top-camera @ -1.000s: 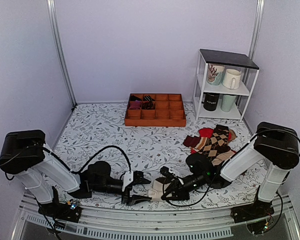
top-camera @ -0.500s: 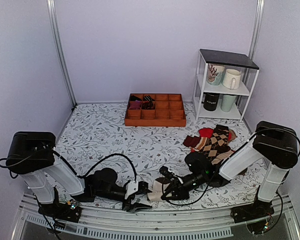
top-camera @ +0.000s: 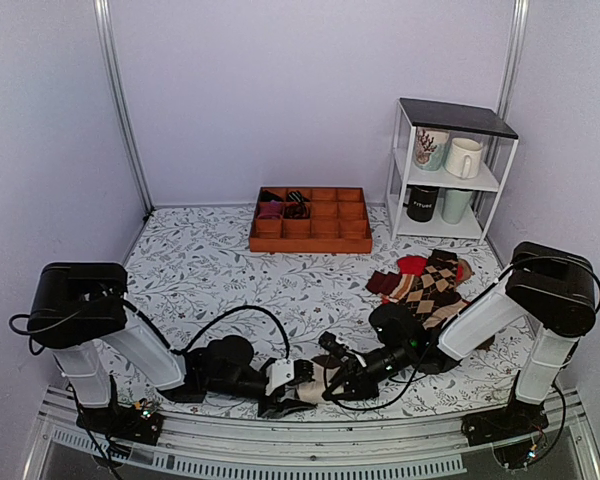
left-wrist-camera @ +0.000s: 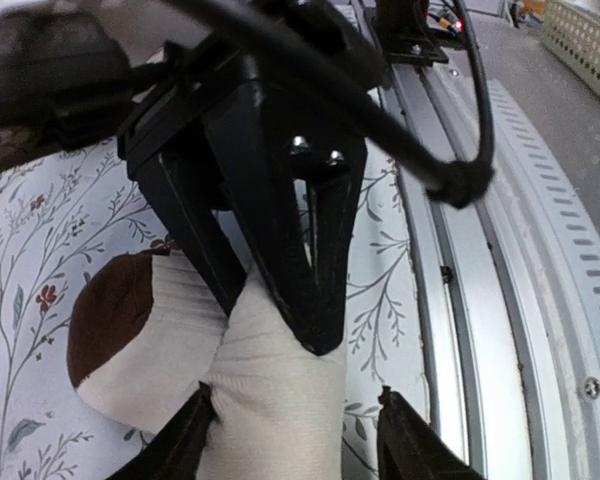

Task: Roll the socks
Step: Roll the sock at the center of the board.

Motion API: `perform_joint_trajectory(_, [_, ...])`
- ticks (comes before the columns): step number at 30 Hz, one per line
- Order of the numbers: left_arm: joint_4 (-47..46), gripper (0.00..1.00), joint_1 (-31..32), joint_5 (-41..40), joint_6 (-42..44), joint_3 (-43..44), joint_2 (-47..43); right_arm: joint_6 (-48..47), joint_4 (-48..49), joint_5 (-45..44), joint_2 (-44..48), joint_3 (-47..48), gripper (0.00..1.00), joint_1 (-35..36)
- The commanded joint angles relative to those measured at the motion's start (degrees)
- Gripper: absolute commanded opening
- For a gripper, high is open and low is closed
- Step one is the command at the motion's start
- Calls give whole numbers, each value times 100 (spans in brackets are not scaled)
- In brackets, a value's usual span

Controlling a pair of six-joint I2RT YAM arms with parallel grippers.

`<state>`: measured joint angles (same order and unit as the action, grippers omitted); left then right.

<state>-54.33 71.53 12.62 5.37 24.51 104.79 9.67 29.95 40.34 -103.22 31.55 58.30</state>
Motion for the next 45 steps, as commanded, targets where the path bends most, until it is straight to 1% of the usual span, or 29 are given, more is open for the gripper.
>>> perform_joint_trajectory(1, [662, 45, 121, 298, -181, -16, 256, 0, -1307, -253, -420, -208, 10, 32])
perform_joint_trajectory(3, [812, 36, 148, 378, -229, 26, 359, 7, -1343, -248, -410, -191, 10, 26])
perform_joint_trajectory(7, [1036, 28, 194, 496, -372, 188, 582, 30, -1402, -173, -386, -135, 10, 14])
perform_joint_trajectory(10, [1123, 24, 188, 501, -447, 183, 566, 11, -1473, -75, -343, -81, 10, 14])
perform_joint_trajectory(11, [1198, 19, 195, 482, -474, 190, 545, 2, -1500, -49, -340, -54, 10, 14])
perform_joint_trajectory(12, [1316, 12, 191, 471, -511, 229, 530, -6, -1540, -44, -332, -21, 10, 9])
perform_joint_trajectory(13, [1485, 1, 186, 410, -563, 291, 532, -13, -1602, -61, -312, 27, 11, 12])
perform_joint_trajectory(15, [1879, 0, 186, 382, -707, 442, 531, -33, -1832, -210, -188, 145, 13, 14])
perform_joint_trajectory(16, [2093, 0, 178, 386, -799, 532, 536, -47, -1929, -294, -73, 179, 17, 14])
perform_joint_trajectory(18, [2637, 0, 103, 457, -1023, 754, 584, -78, -2127, -646, 320, 228, 28, 8])
perform_joint_trajectory(20, [3253, 0, -59, 735, -1346, 1005, 693, -145, -2373, -1095, 841, 260, 37, 10])
perform_joint_trajectory(23, [3588, 0, -244, 1210, -1880, 1085, 734, -338, -2644, -1879, 1723, 233, 44, 14])
perform_joint_trajectory(25, [3585, 0, -388, 1545, -2182, 1019, 952, -511, -2490, -2454, 2452, 16, 48, 30])
perform_joint_trajectory(27, [3703, 0, -475, 1673, -2364, 995, 1078, -811, -2094, -2825, 2995, -376, 52, 106])
perform_joint_trajectory(30, [3853, 0, -543, 1797, -2513, 1041, 1226, -1473, -1298, -3095, 3414, -984, 58, 383])
perform_joint_trajectory(33, [3913, 0, -585, 1837, -2607, 1080, 1280, -1788, -936, -3286, 3275, -1213, 60, 659])
perform_joint_trajectory(39, [4005, 0, -623, 1875, -2601, 1115, 1280, -2095, -614, -3753, 2411, -1076, 62, 1127])
perform_joint_trajectory(45, [4001, 0, -664, 1946, -2593, 1134, 1301, -2232, -425, -3662, 2005, -938, 63, 1250])
